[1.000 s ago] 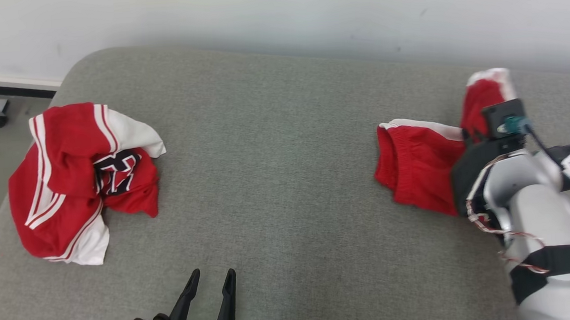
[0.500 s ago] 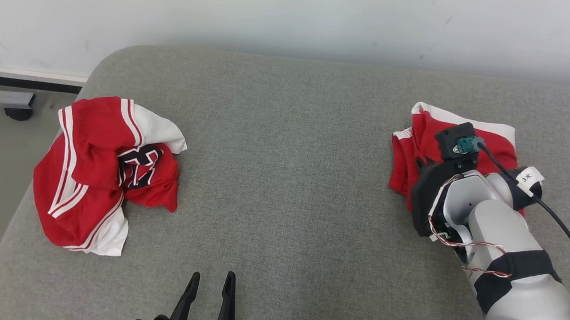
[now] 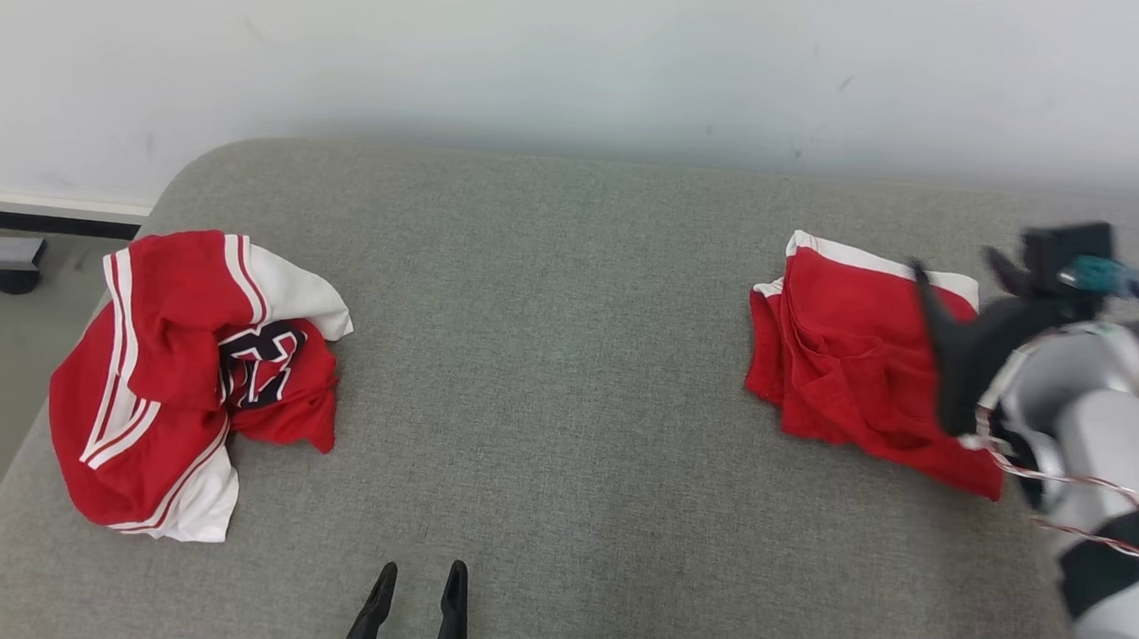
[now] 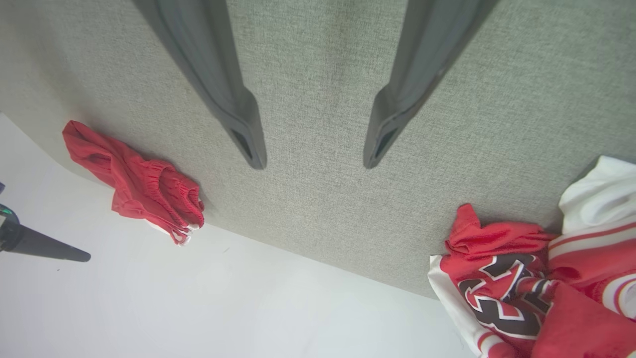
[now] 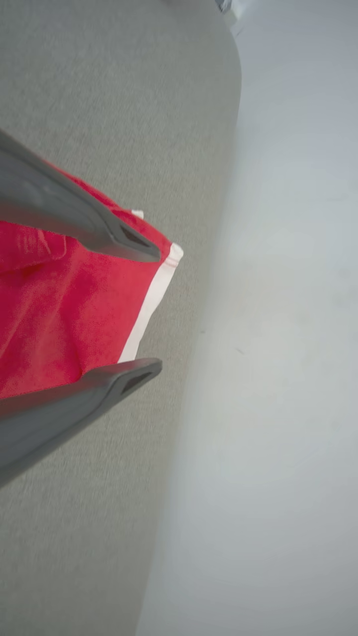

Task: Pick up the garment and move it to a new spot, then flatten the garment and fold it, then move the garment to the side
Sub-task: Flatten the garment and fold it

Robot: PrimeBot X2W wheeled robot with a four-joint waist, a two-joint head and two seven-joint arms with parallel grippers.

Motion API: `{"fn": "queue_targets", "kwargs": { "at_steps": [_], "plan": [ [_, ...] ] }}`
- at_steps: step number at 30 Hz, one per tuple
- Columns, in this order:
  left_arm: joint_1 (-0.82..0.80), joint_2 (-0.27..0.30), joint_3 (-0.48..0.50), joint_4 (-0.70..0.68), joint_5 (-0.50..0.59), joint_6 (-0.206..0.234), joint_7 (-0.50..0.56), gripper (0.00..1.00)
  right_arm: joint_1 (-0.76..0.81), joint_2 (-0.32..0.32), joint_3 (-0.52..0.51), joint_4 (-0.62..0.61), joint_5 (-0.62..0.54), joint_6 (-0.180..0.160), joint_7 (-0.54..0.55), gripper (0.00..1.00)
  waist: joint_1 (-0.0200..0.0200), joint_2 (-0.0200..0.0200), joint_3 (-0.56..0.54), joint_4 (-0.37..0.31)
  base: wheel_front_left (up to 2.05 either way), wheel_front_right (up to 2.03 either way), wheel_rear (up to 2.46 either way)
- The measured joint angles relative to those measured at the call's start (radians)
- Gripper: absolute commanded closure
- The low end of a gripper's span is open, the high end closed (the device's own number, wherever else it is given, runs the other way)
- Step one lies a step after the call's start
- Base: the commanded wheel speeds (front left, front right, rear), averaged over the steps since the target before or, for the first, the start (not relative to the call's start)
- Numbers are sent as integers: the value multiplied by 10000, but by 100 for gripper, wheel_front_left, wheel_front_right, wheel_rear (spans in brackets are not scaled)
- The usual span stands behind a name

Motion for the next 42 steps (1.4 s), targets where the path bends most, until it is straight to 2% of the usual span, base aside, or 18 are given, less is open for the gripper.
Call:
{"fn": "queue_targets", "kwargs": {
  "at_steps": [2,3,4,5,6,13,18,23,27,32,37,38,39,42],
  "plan": [
    [0,-8,-27,-10,-6,-2,0,0,287,-351,-428,23,-612,-2,-31,0,0,0,-23,-30,0,0,0],
    [0,-6,-29,-19,-10,-2,0,0,378,-456,-522,77,-922,-2,-58,31,-1,0,-5,-37,0,0,0],
    [0,-6,-29,-19,-10,-2,0,0,378,-456,-522,77,-922,-2,-58,71,-1,0,-5,-37,0,0,0],
    [0,-6,-38,-29,-12,-4,0,0,433,-476,-598,167,-1139,-2,-75,96,0,0,27,-39,0,0,0],
    [-1,-8,-50,-36,-12,-10,0,0,464,-449,-635,290,-1256,-2,-98,100,0,0,64,-40,0,0,0],
    [-120,-29,-128,-13,-19,-77,0,0,447,-357,303,1561,-2596,0,-587,100,1,0,341,123,0,0,0],
    [-168,-21,-86,59,-63,-71,0,0,414,370,1396,2397,-2642,0,-974,100,2,0,403,283,0,0,0],
    [-88,27,2,98,-102,0,0,0,348,802,2924,2550,-1908,0,-1058,100,1,0,265,210,0,0,0],
    [-75,13,-56,69,-102,2,0,0,360,980,4161,2228,-1246,0,-1028,100,1,0,152,98,0,0,0],
    [-75,23,-92,48,-107,6,0,0,440,993,4629,1645,-848,0,-859,100,1,0,112,79,0,0,0],
    [-51,50,-96,61,-163,17,0,0,872,1016,5168,878,337,0,-506,100,1,0,19,95,0,0,0],
    [-35,54,-102,65,-165,25,0,0,1011,1035,5156,652,579,0,-500,65,1,0,-19,101,0,0,0],
    [-15,59,-102,69,-171,27,0,0,1142,1037,5039,380,725,0,-506,0,1,0,-63,108,0,0,0],
    [38,107,-65,48,-173,104,0,0,1731,1020,3927,-558,955,0,-752,0,1,0,-232,123,0,0,0]
  ]
}}
